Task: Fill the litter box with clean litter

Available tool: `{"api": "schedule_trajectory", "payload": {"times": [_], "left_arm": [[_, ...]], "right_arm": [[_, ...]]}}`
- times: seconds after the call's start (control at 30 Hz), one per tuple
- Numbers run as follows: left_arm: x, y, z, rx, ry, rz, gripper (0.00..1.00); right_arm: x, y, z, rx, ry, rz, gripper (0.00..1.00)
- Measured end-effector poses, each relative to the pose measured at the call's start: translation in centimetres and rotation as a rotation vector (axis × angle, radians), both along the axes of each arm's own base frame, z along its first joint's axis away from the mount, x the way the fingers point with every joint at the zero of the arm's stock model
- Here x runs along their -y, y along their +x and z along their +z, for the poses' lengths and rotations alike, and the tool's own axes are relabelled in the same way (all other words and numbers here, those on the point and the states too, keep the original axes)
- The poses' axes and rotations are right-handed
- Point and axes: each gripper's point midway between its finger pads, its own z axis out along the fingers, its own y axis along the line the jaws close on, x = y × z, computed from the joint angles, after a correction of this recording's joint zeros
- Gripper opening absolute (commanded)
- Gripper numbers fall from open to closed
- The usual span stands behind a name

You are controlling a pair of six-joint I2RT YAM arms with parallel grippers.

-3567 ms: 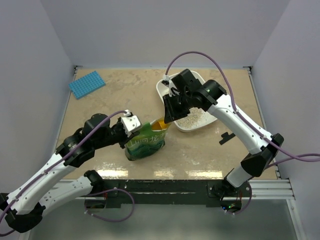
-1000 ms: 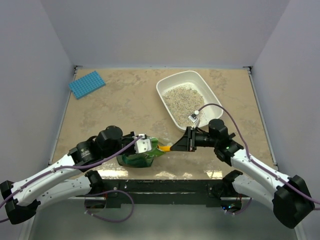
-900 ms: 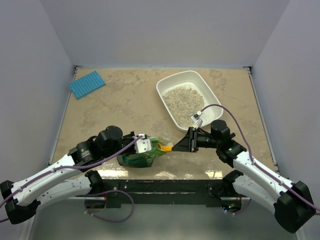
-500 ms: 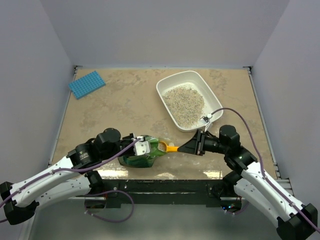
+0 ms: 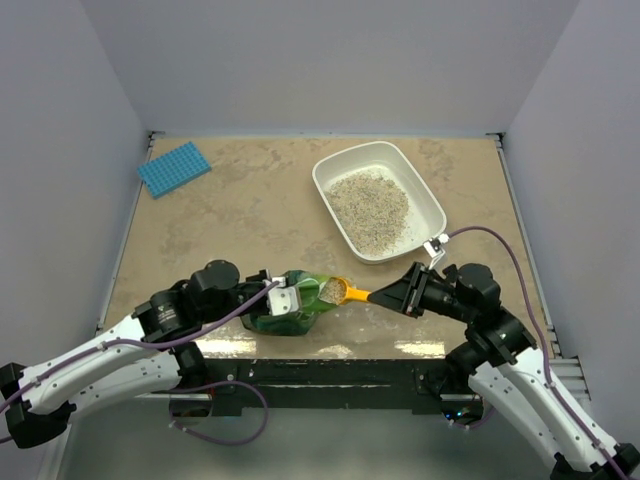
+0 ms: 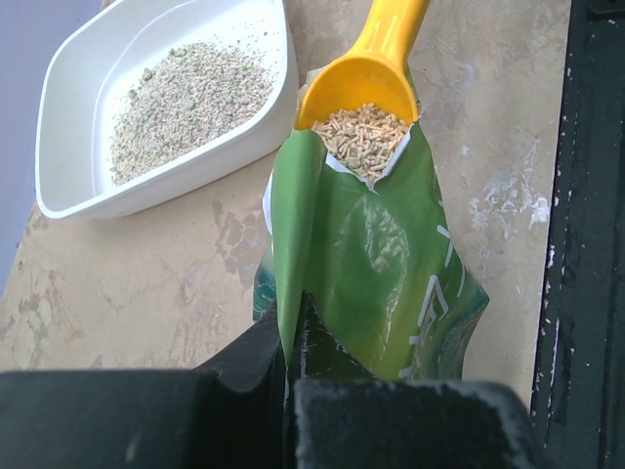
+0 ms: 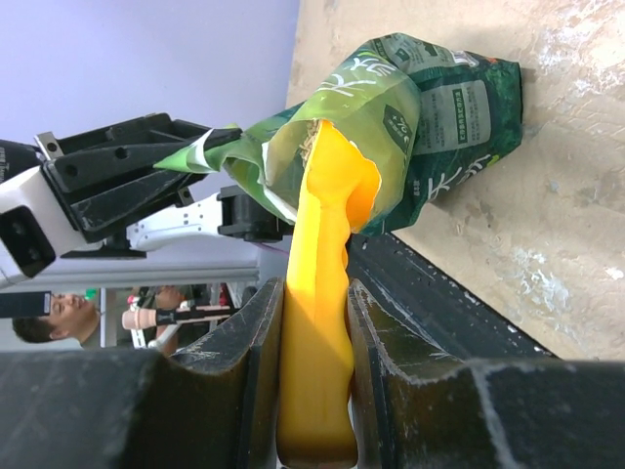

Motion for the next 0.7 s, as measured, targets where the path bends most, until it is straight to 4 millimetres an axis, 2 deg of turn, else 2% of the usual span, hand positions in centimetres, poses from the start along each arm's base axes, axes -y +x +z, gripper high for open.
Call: {"api": "schedule_trajectory", "payload": {"times": [0.17,0.4,0.57,0.7], "left_arm": [[0.3,0.0,-0.5,-0.007,0.016,-0.004,0.0],[1.7,0.4,-2.3,-0.037,0.099,-0.007,0.0],[2.2,0.4,-2.5,-0.036,0.12,-0.01,0.0],[2.3,0.3,-2.3,-0.032,0.111,-0.014,0.0]], "right_arm": [[0.3,-0.1,0.3,-0.02,-0.004,-0.022,0.0],[1.2,-0.6,0.3,-0.022,-0.017,-0.058,0.0],[2.3,-1.5,0.3,0.003,0.0,-0.093,0.0],[2.9,-2.1,-0.6,0.002,0.017,-0.118,0.0]]}}
